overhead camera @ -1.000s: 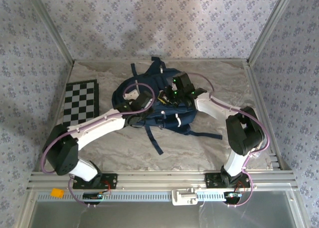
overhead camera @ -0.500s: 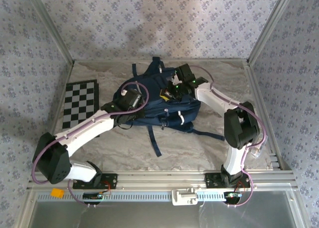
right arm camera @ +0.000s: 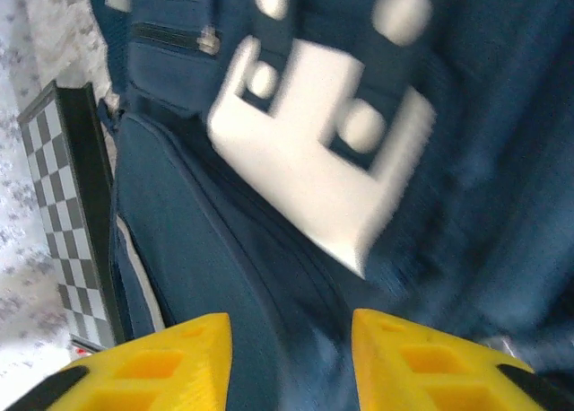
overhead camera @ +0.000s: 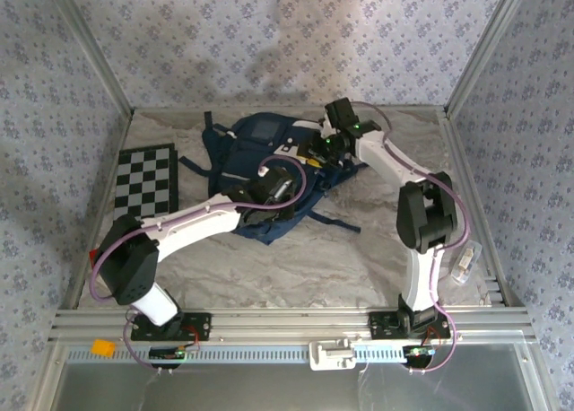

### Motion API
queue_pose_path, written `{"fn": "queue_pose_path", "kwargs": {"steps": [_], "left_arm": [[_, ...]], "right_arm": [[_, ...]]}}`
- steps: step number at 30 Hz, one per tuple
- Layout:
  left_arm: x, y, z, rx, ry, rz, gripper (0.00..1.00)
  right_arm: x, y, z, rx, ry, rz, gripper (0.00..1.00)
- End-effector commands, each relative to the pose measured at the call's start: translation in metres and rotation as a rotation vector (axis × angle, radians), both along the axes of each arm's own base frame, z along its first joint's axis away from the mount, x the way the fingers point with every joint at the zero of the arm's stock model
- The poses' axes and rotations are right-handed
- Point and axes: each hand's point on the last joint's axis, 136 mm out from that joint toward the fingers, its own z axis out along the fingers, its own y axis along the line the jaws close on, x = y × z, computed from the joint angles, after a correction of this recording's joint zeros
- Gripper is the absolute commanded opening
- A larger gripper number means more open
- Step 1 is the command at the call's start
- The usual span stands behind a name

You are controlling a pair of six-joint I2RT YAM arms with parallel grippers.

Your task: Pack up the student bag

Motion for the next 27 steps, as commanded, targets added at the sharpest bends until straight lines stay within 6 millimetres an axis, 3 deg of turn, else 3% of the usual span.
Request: {"fn": "queue_pose_path", "kwargs": {"steps": [1, 3, 6, 12, 14, 18, 20, 27], "left_arm": [[-0.001, 0.01, -0.004, -0.018, 0.017, 0.028, 0.0], [-0.001, 0.01, -0.001, -0.021, 0.01, 0.018, 0.0], [0.0, 0.011, -0.001, 0.0, 0.012, 0.012, 0.0], [0.0, 0.007, 0.005, -0.038, -0.003, 0.0, 0.0], [-0.002, 0.008, 0.003, -0.031, 0.006, -0.005, 0.0], [-0.006, 0.019, 0.004, 0.023, 0.004, -0.023, 0.0], [-0.008, 0.03, 0.003, 0.052, -0.009, -0.023, 0.0], [-0.014, 0.081, -0.017, 0.14, -0.02, -0.05, 0.0]], "right_arm": [[-0.026, 0.0, 0.013, 0.086, 0.009, -0.019, 0.47], [-0.042, 0.014, 0.005, 0.147, 0.058, -0.012, 0.45], [-0.05, 0.037, 0.004, 0.215, 0.068, 0.007, 0.41], [-0.057, 0.055, -0.02, 0.176, 0.122, -0.012, 0.36], [-0.058, 0.055, -0.026, 0.159, 0.123, -0.019, 0.33], [-0.057, 0.052, -0.023, 0.146, 0.098, -0.012, 0.07], [-0.055, 0.043, -0.021, 0.11, 0.079, -0.012, 0.0], [-0.049, 0.007, -0.015, 0.048, 0.035, 0.026, 0.0]]}}
